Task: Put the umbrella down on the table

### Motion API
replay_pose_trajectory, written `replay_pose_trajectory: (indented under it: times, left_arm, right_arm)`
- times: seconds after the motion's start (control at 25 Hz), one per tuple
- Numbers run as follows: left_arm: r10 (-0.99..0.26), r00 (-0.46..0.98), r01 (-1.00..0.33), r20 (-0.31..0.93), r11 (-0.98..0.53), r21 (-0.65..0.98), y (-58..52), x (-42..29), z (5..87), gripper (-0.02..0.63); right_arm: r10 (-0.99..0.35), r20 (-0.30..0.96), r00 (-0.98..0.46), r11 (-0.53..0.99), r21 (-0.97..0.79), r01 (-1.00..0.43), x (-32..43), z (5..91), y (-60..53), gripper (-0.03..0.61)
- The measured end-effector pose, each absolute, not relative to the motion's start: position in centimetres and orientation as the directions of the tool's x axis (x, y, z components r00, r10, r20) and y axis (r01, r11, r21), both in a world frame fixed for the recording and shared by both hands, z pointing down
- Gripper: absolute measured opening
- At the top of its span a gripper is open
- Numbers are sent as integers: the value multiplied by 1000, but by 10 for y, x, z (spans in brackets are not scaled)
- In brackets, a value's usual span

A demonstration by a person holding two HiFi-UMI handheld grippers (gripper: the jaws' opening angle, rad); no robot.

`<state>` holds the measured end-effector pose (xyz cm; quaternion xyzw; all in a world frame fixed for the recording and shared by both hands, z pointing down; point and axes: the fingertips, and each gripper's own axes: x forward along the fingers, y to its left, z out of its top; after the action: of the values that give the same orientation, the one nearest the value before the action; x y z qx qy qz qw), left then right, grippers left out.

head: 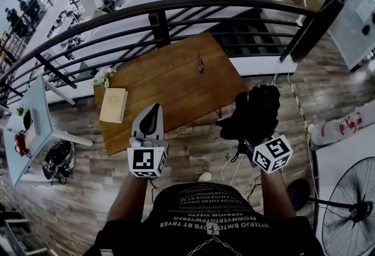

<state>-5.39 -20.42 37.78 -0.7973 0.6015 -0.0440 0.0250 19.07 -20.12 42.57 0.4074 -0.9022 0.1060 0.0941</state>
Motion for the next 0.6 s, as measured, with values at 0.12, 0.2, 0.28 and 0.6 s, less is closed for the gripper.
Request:
replay_pose_trajectory:
  times: [0.12,0.2,0.28,0.6]
  left_arm:
    - [-962,270,-957,42,-273,-99,-205,-41,376,29]
    - [-963,265,-958,49,-269,-103,-203,-36,378,29]
    - [-964,258,-959,61,-264,-107,-201,-33,382,29]
    - [-963,249,-958,103,-260,-117,-190,-31,393,29]
  right_arm:
    - [-710,251,-658,651,-121,-749,202,426,-202,242]
    - [-705,246,-665,656,-130,-744,207,429,-201,242]
    - [-701,245,-670,659,-137,-740,210,433,-200,242]
    - [-689,252,-679,653,-188,-733,207,450,-194,242]
